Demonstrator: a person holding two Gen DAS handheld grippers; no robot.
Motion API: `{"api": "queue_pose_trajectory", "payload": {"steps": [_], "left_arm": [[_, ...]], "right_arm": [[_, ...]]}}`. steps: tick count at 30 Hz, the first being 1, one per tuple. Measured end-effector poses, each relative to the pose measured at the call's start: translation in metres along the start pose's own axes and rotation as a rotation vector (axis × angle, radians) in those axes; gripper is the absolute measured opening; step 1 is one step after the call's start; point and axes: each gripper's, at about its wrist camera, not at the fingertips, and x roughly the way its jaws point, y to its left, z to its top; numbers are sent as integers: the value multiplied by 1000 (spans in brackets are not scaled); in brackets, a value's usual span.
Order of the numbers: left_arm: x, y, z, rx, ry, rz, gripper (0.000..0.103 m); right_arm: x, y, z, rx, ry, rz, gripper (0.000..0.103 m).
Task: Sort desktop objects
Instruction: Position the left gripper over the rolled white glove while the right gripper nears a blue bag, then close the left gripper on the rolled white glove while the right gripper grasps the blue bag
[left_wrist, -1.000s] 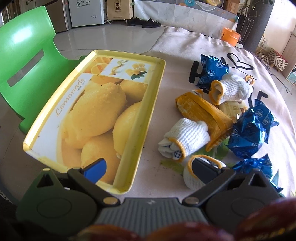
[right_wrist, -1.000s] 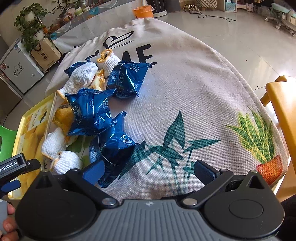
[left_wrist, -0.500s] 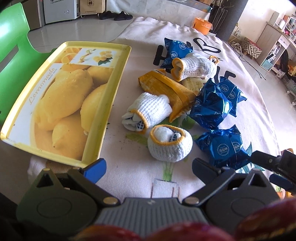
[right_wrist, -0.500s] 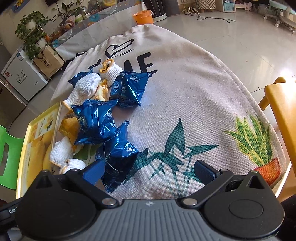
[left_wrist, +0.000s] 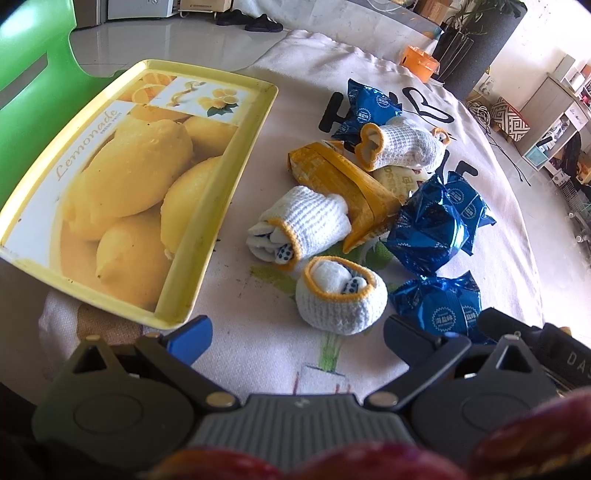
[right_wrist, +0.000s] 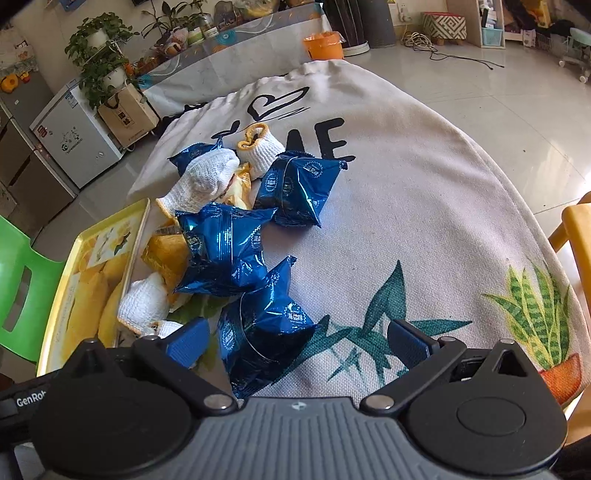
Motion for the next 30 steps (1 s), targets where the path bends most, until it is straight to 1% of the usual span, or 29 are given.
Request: {"api": "queue_pose_trajectory", "payload": {"steps": [7, 9, 12, 14, 15, 16, 18, 20, 22, 25, 27, 30], "left_arm": [[0, 13, 5, -74, -1, -6, 103], [1, 15, 6, -88, 3, -5, 103], [3, 17, 6, -115, 20, -6, 103], [5, 18, 7, -145, 32, -19, 103], [6, 18, 8, -160, 37, -25, 102], [7, 17, 8, -169, 41, -28, 102], [9, 12, 10, -170, 41, -24, 102], [11, 7, 10, -173, 44, -17, 103], [15, 1, 10, -187, 53, -21, 102], [21, -9, 10, -190, 67, -23, 102], [26, -16, 10, -181, 71, -7, 103], [34, -24, 12, -178, 77, 9, 102]], "right_arm": [[15, 16, -2, -112, 1, 0, 98], [20, 19, -3, -131, 13, 6, 95], [28, 22, -5, -144, 28, 11, 94], [34, 23, -7, -142, 40, 12, 87], [37, 22, -8, -137, 50, 13, 79], [39, 20, -8, -126, 59, 18, 74], [40, 16, -8, -83, 64, 25, 73], [37, 10, -7, -41, 65, 11, 72], [33, 2, -6, 7, 70, -19, 72], [25, -14, -4, 84, 64, -96, 72], [22, -23, -2, 126, 53, -141, 72], [19, -32, 0, 172, 44, -168, 72]]}}
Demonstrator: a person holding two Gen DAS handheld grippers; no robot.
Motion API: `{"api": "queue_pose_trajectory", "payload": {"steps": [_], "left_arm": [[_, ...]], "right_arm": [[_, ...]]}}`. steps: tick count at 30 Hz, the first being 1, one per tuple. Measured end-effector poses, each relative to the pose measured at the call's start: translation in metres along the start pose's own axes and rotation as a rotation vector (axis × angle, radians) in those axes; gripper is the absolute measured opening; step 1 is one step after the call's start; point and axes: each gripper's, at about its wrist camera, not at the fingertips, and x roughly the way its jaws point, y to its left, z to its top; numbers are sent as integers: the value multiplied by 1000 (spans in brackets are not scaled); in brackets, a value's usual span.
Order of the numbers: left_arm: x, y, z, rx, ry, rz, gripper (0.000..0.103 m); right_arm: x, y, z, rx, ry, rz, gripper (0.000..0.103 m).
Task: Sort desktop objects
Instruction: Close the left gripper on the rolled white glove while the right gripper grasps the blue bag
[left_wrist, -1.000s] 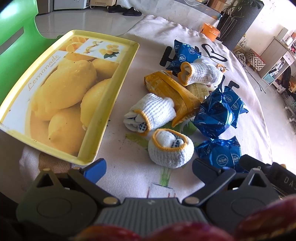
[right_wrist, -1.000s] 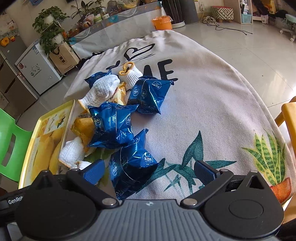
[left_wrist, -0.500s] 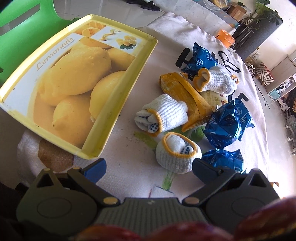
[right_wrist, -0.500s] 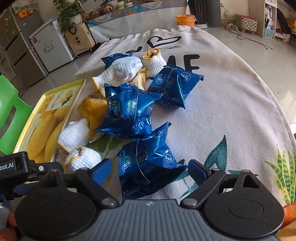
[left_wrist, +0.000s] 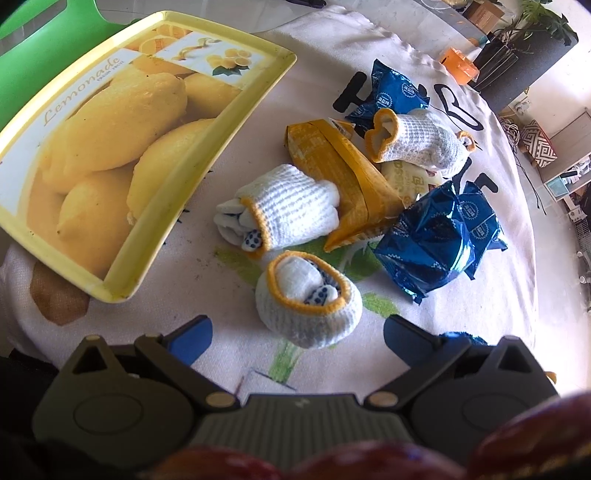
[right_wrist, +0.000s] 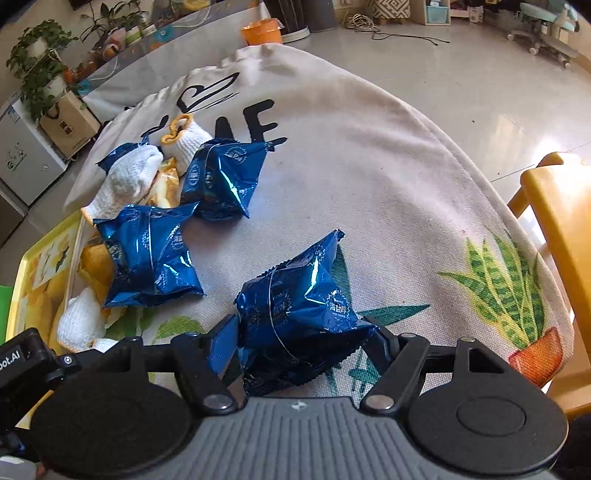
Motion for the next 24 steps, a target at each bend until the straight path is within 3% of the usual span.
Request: {"api": "queue_pose_trajectory", "payload": {"steps": [9, 19, 24], "left_arm": [[26, -14, 5, 28, 14, 99, 103], [40, -41, -7, 197, -25, 273, 103], [39, -40, -13, 219, -69, 277, 103]], "right_arm": [[9, -7, 3, 77, 54, -16, 91], [14, -1, 2, 45, 87, -23, 96], [16, 3, 1, 5, 90, -41, 97]]}}
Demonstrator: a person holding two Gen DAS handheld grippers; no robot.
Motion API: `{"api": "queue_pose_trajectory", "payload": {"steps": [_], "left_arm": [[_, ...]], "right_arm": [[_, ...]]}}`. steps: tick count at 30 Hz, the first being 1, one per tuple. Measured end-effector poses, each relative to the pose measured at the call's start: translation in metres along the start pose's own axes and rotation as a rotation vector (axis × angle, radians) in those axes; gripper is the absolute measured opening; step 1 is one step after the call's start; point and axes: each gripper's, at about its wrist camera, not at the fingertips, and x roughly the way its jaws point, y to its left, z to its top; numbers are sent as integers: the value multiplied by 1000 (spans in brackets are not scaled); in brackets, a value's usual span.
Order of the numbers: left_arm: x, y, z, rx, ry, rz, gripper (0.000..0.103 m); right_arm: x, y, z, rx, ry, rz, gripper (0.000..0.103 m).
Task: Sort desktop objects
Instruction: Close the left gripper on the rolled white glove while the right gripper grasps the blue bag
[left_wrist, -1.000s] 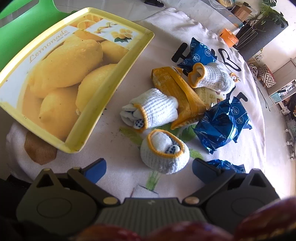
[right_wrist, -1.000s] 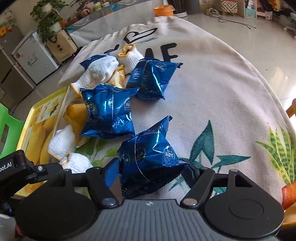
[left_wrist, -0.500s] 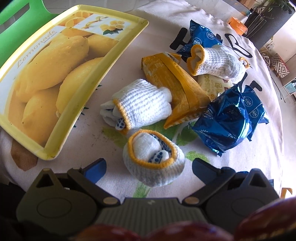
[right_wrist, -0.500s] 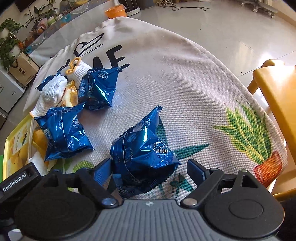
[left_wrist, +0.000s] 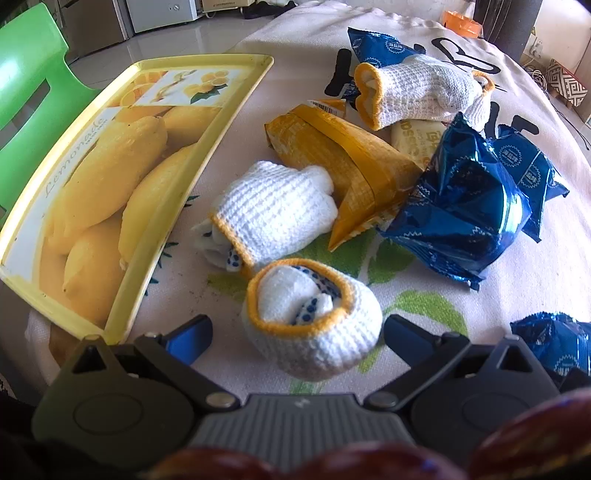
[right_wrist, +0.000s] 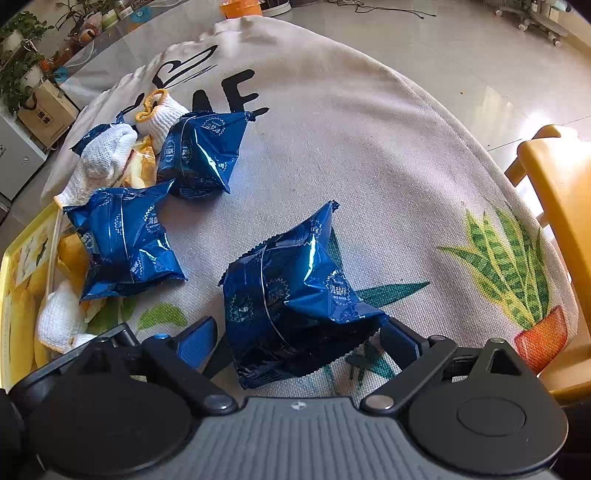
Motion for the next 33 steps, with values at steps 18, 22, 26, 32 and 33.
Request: {"api": "queue_pose_trajectory", "payload": {"steps": [18, 22, 26, 32, 33], "left_arm": [[-5, 14, -3, -8, -38, -9, 94], [-12, 19, -3, -14, -48, -23, 76], [-17, 24, -2, -23, -43, -49, 65], [-22, 33, -6, -61, -30, -87, 62], [-23, 36, -7, -66, -29, -94, 62]], "right_arm": [[1, 6, -2, -64, -6, -13, 98], [-3, 1, -1, -47, -33, -9, 82], [-6, -6, 2, -10, -53, 21, 69], [-5, -19, 7, 92, -55, 102, 61], [-6, -20, 6, 101, -55, 116, 61]]}}
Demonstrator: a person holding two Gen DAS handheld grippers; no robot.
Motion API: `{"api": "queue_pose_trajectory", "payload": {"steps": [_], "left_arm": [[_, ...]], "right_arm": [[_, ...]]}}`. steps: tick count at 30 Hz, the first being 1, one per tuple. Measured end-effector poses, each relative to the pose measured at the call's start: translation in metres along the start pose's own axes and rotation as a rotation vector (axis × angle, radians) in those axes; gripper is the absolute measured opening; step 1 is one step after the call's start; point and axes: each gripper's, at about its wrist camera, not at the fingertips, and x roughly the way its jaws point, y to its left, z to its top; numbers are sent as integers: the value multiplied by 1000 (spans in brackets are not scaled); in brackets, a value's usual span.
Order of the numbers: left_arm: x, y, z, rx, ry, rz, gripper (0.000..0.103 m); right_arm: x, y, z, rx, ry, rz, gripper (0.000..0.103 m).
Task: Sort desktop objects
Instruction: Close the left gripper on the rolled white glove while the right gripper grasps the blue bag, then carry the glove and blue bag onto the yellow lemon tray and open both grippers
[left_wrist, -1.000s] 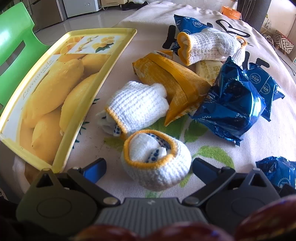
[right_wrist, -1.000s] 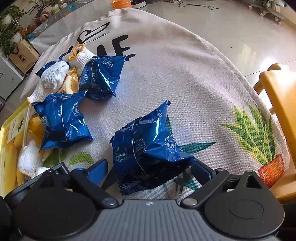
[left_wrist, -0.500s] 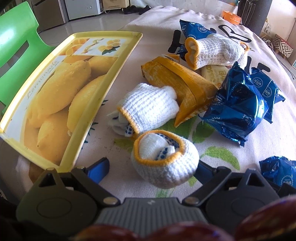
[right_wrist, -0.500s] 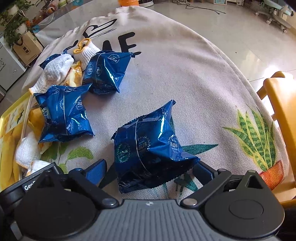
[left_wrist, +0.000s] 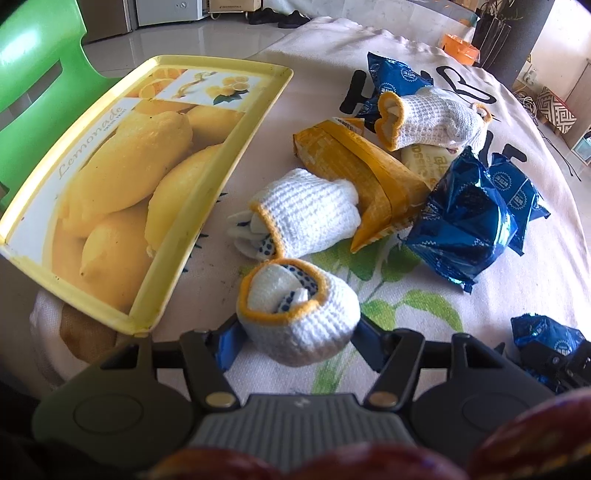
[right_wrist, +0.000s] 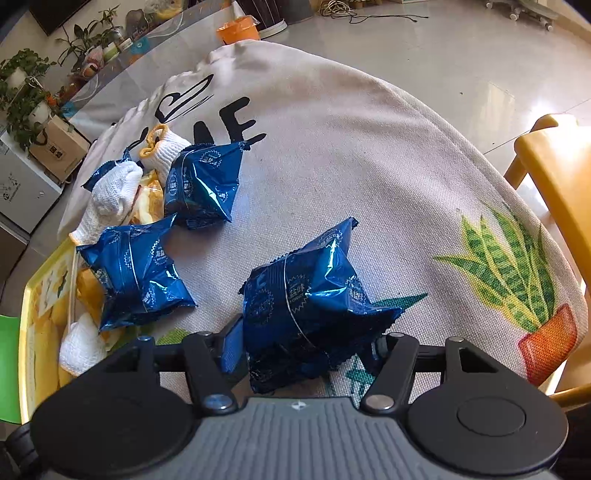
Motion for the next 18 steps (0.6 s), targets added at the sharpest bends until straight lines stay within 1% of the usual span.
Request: {"api": "queue_pose_trajectory", "payload": {"steps": [3, 6, 12, 18], "left_arm": [[-4, 5, 0, -18, 0, -28, 62], [-9, 9, 0, -31, -4, -51, 62], [-21, 16, 4, -51, -21, -100, 62], [-35, 26, 7, -68, -39, -138, 62]], "right_arm": [[-3, -1, -1, 21, -2, 56, 61], [-6, 3, -2, 14, -13, 89, 61], [-11, 14, -11, -34, -3, 149, 61], [-19, 27, -20, -98, 7, 184, 61]]}}
